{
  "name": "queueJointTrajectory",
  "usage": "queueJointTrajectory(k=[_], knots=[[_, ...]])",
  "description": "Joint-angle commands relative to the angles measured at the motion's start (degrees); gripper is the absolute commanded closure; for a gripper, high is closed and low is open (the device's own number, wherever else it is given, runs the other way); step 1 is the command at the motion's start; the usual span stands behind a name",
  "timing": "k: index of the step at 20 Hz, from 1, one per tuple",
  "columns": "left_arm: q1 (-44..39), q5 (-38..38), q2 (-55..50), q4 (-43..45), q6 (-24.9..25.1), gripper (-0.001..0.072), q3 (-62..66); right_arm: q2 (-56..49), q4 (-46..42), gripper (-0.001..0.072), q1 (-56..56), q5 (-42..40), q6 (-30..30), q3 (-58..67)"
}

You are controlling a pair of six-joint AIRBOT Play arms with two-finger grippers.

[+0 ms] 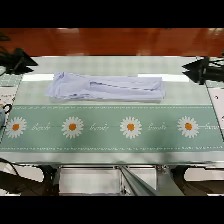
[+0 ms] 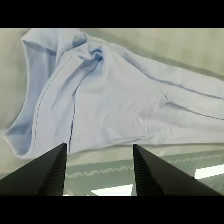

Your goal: Fold the shirts.

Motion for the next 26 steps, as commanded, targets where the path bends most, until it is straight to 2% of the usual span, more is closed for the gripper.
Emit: queueJointTrajectory(k=[1,3,4,7,9,13,17,26], knots=[[2.7,8.7,14.6,-1.0,4.9,0.0202,-13.7,9.8,-16.3,0.0293,-4.9,-2.8,2.2,-3.8],[1.9,17.5,25.7,-4.1,9.9,0.0202,-30.0,13.2,-24.6,0.0293,-4.8,-11.6,7.6,-10.7],[1.3,22.0,31.0,-4.0,10.9,0.0202,-38.1,13.4,-24.7,0.0293,-4.8,-14.4,8.1,-13.9],[-0.6,30.6,42.2,-4.0,11.1,0.0203,-55.8,8.9,-17.8,0.0293,-4.6,-15.8,5.0,-17.7],[-1.6,31.3,45.2,-4.0,11.1,0.0203,-61.3,3.8,-10.3,0.029,-3.3,-14.6,0.9,-17.6],[-3.0,32.5,45.2,-5.2,11.1,0.0203,-62.5,-6.1,-7.6,0.0288,2.4,-14.2,-0.2,-13.7],[-3.0,33.2,45.1,-7.0,11.1,0.0203,-62.5,-14.0,-7.4,0.0288,8.0,-10.3,2.3,-6.1],[-3.0,33.2,45.1,-7.0,11.1,0.0203,-62.5,-21.0,-5.0,0.0288,15.8,-10.5,6.2,4.6]])
